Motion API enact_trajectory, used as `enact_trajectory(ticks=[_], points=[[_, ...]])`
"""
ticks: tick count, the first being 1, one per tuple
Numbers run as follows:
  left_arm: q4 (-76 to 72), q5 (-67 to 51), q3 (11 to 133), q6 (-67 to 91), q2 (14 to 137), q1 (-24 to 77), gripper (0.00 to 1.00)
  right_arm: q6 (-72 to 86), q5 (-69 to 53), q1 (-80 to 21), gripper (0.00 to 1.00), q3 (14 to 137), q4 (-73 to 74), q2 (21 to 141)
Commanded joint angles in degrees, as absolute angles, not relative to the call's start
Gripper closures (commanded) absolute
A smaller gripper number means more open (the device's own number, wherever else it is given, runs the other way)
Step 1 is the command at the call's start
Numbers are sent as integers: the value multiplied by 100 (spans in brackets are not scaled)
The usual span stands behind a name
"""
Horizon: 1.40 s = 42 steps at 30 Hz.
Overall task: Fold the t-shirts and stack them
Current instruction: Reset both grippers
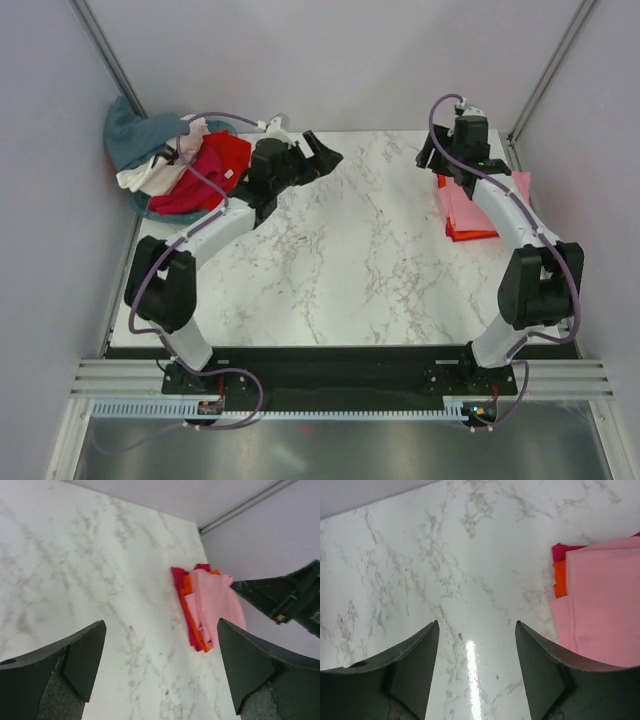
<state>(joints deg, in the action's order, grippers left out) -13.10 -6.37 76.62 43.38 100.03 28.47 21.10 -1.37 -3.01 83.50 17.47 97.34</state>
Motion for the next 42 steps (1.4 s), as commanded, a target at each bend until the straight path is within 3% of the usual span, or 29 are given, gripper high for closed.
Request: enact_trajectory(ticks=[1, 7, 13, 17, 24, 29, 42], points=[[-854, -528, 6787, 3666, 9151, 2567, 0, 1697, 420, -930, 30, 7912, 1434, 9063], [-624, -167, 5144, 3427, 7684, 2540, 0, 1239, 1580, -2091, 29, 6234, 425, 7815], [-1292, -387, 3394, 3516, 6461, 2549, 0, 1450, 1160, -2390, 23, 4747, -466, 6943], [-1196, -237, 2709, 3296, 5793, 2549, 0, 1547, 1335, -2461, 26, 4002, -501, 6794], [-976, -361, 2207, 2911, 5318, 2549, 4, 1960, 732, -2452, 27, 3218, -702, 6495], [-967, -368, 1863, 2707, 5177, 2549, 4, 2100, 711, -2461, 27, 1955, -1950, 6188], [-1766, -958, 1696, 3041, 5502, 2549, 1, 2294, 703, -2479, 27, 1503, -2381, 5493]])
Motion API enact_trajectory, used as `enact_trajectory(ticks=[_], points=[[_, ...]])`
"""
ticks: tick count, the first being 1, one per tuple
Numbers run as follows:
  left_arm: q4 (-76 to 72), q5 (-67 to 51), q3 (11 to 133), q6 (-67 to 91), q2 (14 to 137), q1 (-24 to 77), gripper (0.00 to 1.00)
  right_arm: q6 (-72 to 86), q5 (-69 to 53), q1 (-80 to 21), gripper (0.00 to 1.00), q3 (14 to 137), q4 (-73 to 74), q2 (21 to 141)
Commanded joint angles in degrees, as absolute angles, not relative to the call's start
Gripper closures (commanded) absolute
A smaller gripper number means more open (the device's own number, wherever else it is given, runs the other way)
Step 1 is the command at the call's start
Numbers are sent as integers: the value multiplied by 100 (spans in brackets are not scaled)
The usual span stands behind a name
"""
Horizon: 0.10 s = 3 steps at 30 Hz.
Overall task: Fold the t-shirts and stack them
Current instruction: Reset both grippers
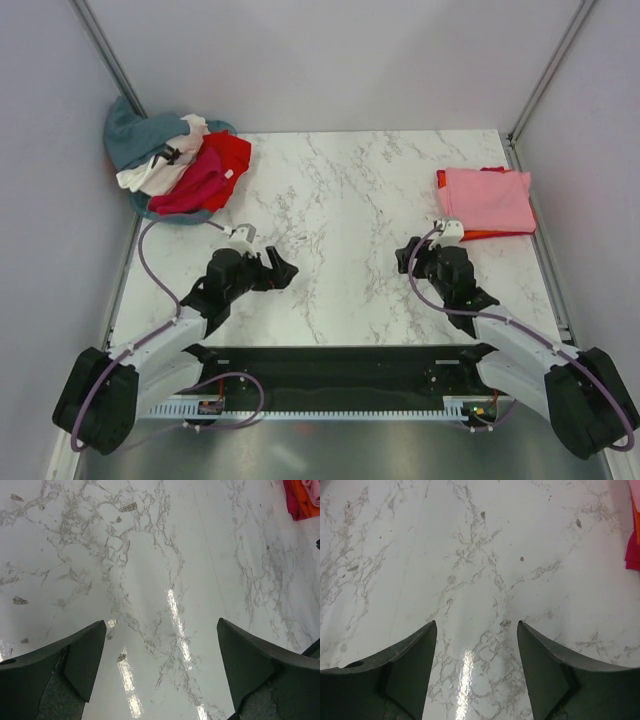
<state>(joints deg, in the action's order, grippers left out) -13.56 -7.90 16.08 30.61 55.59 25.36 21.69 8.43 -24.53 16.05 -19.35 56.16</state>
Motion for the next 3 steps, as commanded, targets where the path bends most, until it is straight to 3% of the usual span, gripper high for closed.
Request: enact_trajectory(ticks=[1, 3], points=[[-1767, -923, 1679, 3015, 5389, 2549, 1, 2303, 686, -2479, 27, 1503, -2382, 5476], [-1758, -853, 1635, 2953, 5248, 2549, 0, 2311, 694, -2470, 26, 1512, -2347, 5449]])
